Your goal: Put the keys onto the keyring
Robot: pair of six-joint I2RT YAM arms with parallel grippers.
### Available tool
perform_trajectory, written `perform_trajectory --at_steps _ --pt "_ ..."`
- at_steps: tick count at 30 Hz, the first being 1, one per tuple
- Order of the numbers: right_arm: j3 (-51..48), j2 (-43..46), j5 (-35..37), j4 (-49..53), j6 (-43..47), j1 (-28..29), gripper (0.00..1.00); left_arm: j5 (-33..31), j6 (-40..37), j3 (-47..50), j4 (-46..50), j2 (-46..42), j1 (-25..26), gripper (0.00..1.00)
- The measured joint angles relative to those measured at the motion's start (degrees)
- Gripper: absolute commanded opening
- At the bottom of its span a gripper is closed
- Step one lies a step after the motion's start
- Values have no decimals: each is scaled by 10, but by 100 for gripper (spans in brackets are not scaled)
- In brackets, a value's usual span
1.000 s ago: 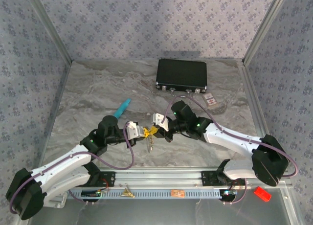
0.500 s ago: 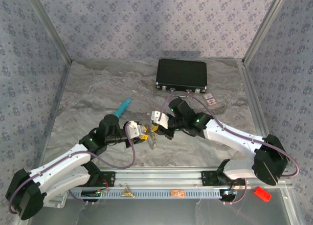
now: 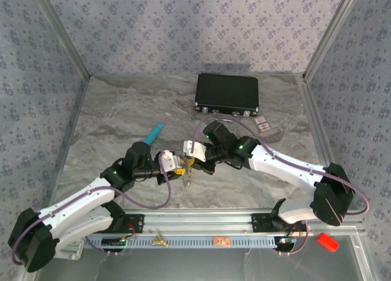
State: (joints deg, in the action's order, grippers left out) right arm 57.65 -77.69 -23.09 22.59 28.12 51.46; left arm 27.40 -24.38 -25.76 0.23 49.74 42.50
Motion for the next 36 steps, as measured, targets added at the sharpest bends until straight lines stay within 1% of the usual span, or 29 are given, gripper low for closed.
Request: perform_trajectory --at_steps 4,9,13,14,15,16,17,20,23,26,32,36 --pt "5 -4 0 4 2 6 0 0 2 0 0 0 0 27" --pt "11 -9 0 11 5 12 0 0 10 0 -4 2 0 18" --pt "12 -9 0 13 5 14 0 1 17 0 -3 3 0 0" --pt "12 -9 0 13 6 13 0 1 16 0 -3 3 0 0" --pt "12 -9 1 13 7 13 6 1 19 0 -3 3 0 0" --pt "12 -9 1 13 7 13 16 1 21 0 -3 3 0 0" --pt "11 -8 -1 11 5 11 20 1 24 0 -5 3 0 0" --pt "-9 7 -24 -17 -7 -5 26 0 39 0 -13 3 0 0" --pt "-48 47 -55 -45 -21 -35 27 -5 66 7 -51 2 0 0" --pt "-66 69 -81 -67 -33 -57 28 -13 94 25 -100 2 0 0" --pt "-80 70 -120 -116 -49 -62 28 -12 126 51 -159 2 1 0" --pt "-96 68 -134 -145 -57 -70 28 -8 134 58 -173 2 1 0"
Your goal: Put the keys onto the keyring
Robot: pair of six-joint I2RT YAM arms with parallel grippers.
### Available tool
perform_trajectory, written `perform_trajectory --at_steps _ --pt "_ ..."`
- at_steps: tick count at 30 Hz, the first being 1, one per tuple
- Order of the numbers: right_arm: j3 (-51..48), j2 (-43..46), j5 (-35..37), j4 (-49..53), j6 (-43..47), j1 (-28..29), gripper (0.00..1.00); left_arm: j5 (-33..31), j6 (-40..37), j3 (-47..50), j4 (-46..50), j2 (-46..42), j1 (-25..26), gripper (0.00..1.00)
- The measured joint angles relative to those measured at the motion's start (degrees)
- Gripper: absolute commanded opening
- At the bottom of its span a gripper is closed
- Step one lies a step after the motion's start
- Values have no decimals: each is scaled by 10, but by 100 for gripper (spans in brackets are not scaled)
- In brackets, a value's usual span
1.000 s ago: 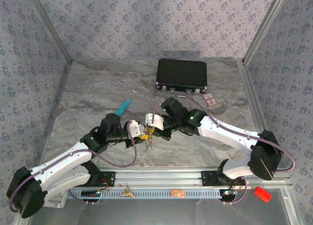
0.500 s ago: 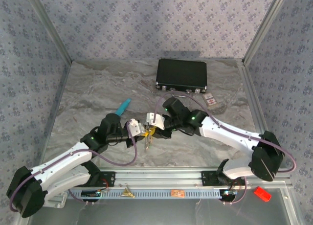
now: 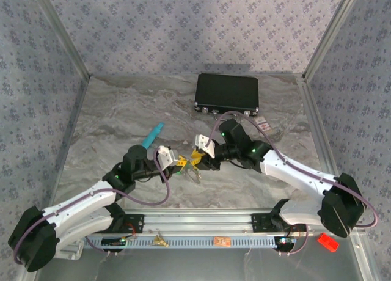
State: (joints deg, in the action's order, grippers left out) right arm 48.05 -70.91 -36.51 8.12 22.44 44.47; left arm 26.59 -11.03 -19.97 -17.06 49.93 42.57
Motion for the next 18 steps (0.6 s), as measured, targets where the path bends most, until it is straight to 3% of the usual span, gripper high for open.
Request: perform_trajectory --at_steps 7,10,15,18 --pt "-6 -25 -22 -37 -11 -3 24 12 2 3 -12 0 1 0" --pt "-6 -29 -30 -46 -14 -3 19 13 2 3 -12 0 2 0" --pt "-6 -36 -42 -52 -17 -4 0 14 2 8 -16 -1 2 0" --pt "-6 -38 -47 -52 -19 -5 0 14 3 10 -16 -4 2 1"
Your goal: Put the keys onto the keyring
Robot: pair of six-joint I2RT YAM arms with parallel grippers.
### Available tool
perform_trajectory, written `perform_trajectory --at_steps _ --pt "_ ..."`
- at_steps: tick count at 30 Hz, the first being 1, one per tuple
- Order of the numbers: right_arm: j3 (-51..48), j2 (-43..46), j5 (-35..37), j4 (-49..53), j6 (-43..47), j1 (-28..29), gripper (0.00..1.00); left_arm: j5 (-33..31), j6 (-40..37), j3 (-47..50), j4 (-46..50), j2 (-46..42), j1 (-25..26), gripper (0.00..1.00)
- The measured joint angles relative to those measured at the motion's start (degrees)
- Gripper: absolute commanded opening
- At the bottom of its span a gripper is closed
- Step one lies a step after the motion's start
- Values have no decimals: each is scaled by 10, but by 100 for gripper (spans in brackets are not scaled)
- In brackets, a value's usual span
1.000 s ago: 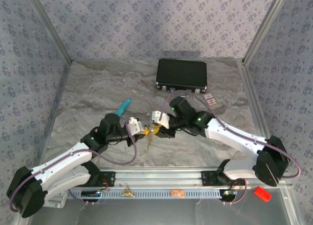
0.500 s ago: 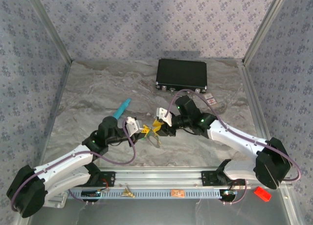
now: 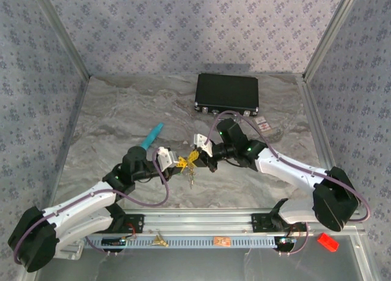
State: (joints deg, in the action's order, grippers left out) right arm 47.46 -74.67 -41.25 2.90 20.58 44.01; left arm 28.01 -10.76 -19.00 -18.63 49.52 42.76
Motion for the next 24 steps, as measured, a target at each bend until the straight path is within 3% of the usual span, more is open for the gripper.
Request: perform_trajectory --at_steps 3,6,15,19,24 --pt "2 0 0 10 5 0 0 -4 -3 0 7 0 0 19" --pt "20 -1 20 53 22 10 0 -7 -7 -7 31 -2 1 22" --pt "110 -35 104 182 89 51 0 -14 -31 -39 90 -2 1 13" --pt "113 -38 109 196 95 54 0 -12 -35 -40 101 -2 2 12" --pt "113 -38 108 199 95 54 0 -7 -41 -40 107 -2 2 0"
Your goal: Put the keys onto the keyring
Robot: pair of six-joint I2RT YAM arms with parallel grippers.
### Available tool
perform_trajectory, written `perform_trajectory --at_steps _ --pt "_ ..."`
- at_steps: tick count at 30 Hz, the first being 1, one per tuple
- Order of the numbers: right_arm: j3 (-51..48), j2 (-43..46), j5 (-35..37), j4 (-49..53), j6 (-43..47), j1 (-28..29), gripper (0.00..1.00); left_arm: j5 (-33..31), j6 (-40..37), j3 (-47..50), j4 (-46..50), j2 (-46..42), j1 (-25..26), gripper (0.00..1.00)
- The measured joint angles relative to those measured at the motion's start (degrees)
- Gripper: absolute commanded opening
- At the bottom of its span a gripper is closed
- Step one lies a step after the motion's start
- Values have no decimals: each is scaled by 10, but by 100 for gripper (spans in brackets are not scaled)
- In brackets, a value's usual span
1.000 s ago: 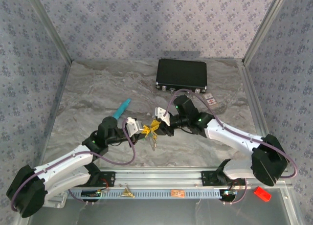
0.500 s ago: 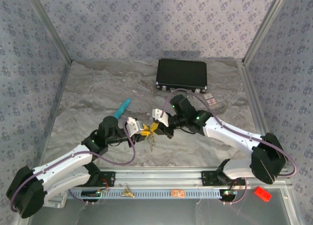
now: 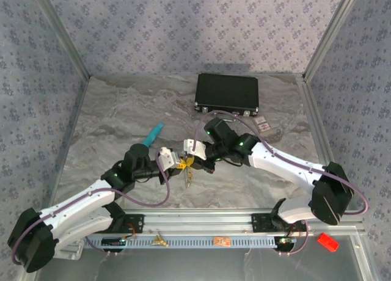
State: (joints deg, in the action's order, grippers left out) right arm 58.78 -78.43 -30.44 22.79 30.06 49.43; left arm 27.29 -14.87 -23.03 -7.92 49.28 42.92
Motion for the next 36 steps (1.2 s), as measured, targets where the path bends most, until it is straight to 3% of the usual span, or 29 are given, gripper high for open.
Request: perform_trajectory --at_steps 6,8,14,28,36 --pt "-6 2 -9 -11 -14 -4 0 3 -1 0 -1 0 0 0" --pt "-15 7 -15 -22 -22 -8 23 3 0 0 -4 0 0 0" --pt "-74 39 -52 -94 -68 -44 28 3 4 2 -23 0 0 0" --pt "-111 26 -108 -183 -120 -63 22 3 10 18 -52 -1 0 0" --pt "-113 14 -128 -189 -122 -63 0 -7 13 19 -56 -1 -1 0"
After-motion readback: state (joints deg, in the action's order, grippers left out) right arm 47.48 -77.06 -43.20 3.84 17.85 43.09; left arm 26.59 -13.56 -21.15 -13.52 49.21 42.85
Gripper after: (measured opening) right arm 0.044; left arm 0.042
